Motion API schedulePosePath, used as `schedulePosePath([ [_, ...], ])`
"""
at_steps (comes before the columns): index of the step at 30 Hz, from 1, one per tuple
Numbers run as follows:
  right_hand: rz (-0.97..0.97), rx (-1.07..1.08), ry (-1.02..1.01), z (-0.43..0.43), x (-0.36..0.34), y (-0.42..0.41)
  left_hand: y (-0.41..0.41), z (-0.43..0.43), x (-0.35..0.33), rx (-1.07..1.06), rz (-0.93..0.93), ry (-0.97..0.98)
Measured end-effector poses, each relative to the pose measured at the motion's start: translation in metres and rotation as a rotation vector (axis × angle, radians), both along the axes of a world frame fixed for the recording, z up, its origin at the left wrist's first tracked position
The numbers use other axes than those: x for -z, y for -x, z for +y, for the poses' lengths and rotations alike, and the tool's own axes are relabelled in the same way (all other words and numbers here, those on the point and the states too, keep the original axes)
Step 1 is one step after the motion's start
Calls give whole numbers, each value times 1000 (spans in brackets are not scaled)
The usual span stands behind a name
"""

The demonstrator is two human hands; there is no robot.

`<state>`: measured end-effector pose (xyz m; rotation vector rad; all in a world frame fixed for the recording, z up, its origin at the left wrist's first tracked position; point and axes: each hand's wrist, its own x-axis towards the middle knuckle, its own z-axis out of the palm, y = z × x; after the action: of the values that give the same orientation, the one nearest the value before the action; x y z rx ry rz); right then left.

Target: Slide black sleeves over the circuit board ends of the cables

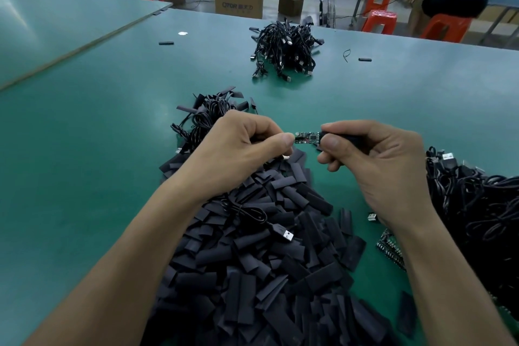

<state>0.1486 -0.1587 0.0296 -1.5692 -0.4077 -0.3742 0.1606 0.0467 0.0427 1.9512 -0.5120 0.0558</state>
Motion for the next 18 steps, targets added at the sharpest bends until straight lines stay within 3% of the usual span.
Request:
schedulePosePath([
  [18,26,-6,-41,13,15,-2,-1,-6,4,-27,0,-57],
])
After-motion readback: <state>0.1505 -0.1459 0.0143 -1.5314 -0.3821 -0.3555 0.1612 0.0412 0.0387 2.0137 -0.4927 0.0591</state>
